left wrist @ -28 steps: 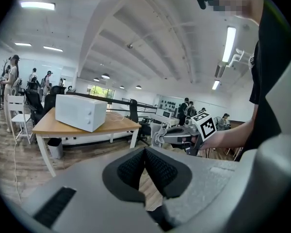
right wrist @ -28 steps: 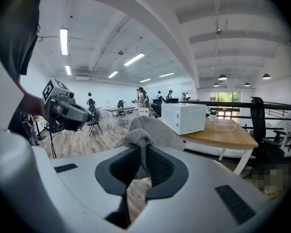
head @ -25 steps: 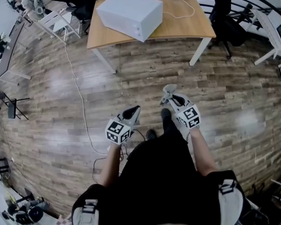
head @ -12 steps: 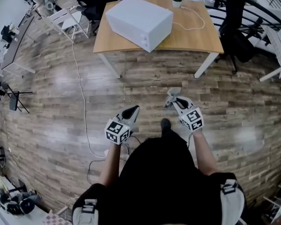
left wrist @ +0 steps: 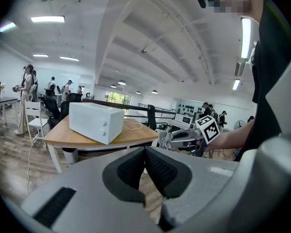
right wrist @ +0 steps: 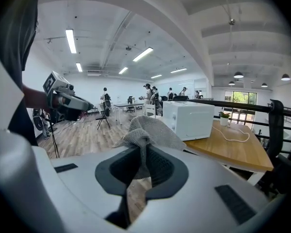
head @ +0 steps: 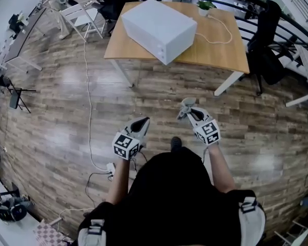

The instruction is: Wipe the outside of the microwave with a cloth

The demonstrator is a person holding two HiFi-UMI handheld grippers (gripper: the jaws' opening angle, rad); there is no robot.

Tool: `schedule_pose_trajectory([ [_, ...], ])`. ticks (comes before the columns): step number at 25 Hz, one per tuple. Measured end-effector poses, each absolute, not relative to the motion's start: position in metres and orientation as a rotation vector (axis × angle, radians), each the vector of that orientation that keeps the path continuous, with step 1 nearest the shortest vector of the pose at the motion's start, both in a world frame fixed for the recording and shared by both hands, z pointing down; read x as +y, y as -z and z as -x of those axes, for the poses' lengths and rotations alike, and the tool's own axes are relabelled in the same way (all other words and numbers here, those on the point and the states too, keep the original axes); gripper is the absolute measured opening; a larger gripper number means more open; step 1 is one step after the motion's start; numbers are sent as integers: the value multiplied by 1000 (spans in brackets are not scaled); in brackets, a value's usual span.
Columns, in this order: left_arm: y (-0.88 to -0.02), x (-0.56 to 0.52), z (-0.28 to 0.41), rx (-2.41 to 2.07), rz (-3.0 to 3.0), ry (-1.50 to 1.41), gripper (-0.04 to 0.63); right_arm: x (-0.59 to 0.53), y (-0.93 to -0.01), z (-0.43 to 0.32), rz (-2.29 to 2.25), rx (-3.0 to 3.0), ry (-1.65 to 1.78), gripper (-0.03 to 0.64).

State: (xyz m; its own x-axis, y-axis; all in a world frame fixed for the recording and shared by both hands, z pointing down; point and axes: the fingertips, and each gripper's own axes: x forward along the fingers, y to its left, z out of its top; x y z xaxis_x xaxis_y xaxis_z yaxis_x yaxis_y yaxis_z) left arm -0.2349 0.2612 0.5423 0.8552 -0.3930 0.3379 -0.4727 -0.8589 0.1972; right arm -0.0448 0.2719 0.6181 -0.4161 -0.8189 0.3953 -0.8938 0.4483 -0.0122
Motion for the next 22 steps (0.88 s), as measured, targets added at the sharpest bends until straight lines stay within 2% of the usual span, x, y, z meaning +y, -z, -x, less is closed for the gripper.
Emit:
schedule_pose_trajectory([
  [8, -554, 254, 227, -765, -2701, -428, 2, 251, -619, 34, -1373, -2413, -317, 32],
  [22, -561, 255, 174, -734, -2710, -463, 2, 248, -632, -7, -1382, -2421, -355, 32],
])
